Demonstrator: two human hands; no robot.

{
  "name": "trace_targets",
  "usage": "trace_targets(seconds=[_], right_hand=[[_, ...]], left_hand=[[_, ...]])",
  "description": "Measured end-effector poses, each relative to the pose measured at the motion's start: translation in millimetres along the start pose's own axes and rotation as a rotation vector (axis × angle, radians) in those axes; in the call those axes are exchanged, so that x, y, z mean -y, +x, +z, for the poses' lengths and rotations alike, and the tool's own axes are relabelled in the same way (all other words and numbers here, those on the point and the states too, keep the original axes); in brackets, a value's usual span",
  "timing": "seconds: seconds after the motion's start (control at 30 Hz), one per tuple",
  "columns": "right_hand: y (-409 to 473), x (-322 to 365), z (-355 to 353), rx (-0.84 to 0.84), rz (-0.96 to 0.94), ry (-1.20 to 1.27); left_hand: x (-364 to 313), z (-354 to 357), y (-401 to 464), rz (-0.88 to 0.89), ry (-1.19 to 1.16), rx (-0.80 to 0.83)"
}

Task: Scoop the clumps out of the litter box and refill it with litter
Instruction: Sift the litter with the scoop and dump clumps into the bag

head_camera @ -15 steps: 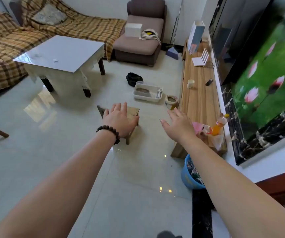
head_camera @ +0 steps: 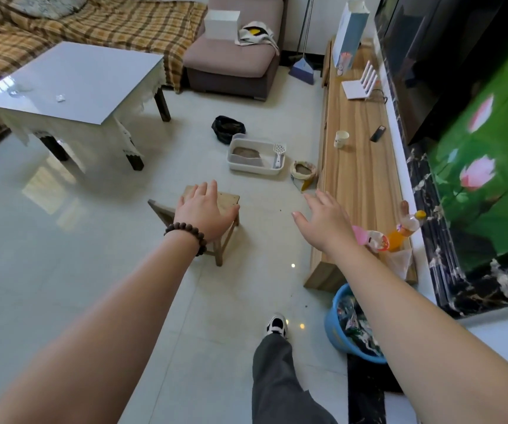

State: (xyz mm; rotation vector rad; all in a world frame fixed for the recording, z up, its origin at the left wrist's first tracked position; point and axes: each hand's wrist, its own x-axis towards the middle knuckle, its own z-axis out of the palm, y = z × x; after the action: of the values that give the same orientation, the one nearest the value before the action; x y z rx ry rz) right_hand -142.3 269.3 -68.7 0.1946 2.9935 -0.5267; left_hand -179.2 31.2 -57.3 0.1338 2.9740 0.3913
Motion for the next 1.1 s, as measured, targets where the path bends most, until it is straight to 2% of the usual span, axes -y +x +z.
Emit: trace_targets(seconds=[0.3, 0.63, 1.1], right_hand=[[197, -34, -41, 0.042, 0.035, 0.035], [370, -36, -51, 0.071, 0.03, 0.025], [655, -8, -66, 0.077, 0.075, 0.003]], left_hand=[[-33, -17, 190, -0.103, 0.016, 0.032], [-52, -22, 361, -0.078, 0.029, 0.058], [-34, -59, 653, -0.044, 0.025, 0.067]])
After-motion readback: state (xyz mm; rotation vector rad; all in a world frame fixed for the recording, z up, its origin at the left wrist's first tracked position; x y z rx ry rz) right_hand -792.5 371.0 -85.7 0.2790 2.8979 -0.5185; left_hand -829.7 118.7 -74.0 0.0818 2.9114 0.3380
